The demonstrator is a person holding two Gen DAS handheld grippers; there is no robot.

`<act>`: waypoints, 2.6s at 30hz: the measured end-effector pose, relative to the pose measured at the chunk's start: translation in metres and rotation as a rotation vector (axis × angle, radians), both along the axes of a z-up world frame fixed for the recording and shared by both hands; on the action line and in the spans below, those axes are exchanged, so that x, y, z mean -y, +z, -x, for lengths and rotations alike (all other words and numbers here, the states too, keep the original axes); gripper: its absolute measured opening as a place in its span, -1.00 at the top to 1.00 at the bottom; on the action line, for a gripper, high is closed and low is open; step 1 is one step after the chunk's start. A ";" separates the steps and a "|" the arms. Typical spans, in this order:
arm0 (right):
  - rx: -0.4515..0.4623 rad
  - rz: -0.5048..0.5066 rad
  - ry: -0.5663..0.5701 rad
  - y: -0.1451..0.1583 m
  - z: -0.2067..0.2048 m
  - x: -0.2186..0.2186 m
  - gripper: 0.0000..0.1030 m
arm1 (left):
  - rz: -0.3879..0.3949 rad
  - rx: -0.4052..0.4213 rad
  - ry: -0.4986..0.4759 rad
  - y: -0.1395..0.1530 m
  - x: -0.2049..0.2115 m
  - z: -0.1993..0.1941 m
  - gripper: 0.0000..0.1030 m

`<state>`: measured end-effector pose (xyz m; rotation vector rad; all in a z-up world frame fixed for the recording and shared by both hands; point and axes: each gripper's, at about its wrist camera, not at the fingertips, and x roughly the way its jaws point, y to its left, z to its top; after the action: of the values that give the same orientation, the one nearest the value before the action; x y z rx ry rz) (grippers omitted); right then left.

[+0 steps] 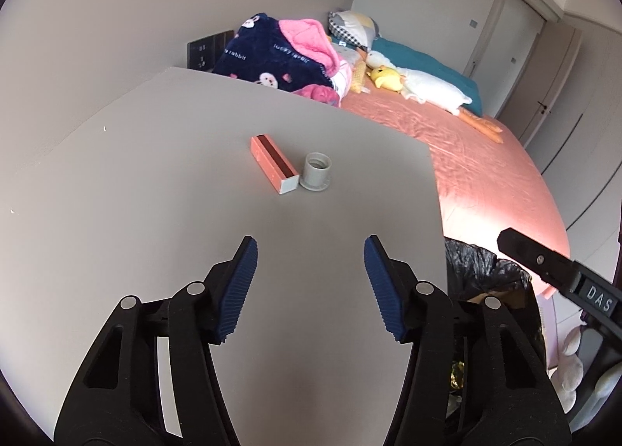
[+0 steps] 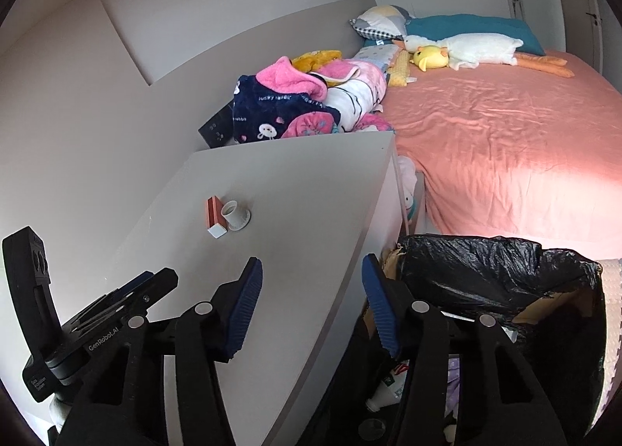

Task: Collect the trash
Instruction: 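Move both open grippers back over the desk toward the red box and white cup, then grasp the orange-red box with the left gripper while the right grasps the white cup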

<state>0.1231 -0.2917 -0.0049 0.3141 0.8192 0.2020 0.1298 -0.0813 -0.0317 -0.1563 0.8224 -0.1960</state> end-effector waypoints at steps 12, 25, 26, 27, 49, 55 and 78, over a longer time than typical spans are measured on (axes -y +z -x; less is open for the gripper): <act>-0.025 0.017 0.036 -0.015 -0.029 -0.019 0.01 | -0.027 -0.028 0.005 -0.013 -0.001 -0.044 -0.07; -0.035 0.022 0.048 -0.024 -0.052 -0.026 0.01 | -0.070 -0.066 0.008 -0.028 0.004 -0.087 -0.07; -0.035 0.023 0.049 -0.024 -0.054 -0.027 0.01 | -0.073 -0.068 0.011 -0.028 0.003 -0.089 -0.07; -0.036 0.024 0.050 -0.024 -0.055 -0.027 0.01 | -0.075 -0.071 0.015 -0.029 0.003 -0.092 -0.07; -0.042 0.075 0.117 -0.031 -0.083 -0.059 0.01 | -0.066 -0.101 0.017 -0.039 -0.013 -0.135 0.61; -0.051 0.087 0.145 -0.034 -0.092 -0.077 0.01 | -0.034 -0.081 0.076 -0.037 -0.033 -0.136 0.63; -0.069 0.138 0.183 -0.045 -0.135 -0.120 0.47 | -0.028 -0.063 0.262 -0.028 -0.093 -0.132 0.63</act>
<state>0.2578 -0.1720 -0.0498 0.1168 0.9263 0.3050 0.2620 0.0118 -0.0600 -0.2433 0.8586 0.0673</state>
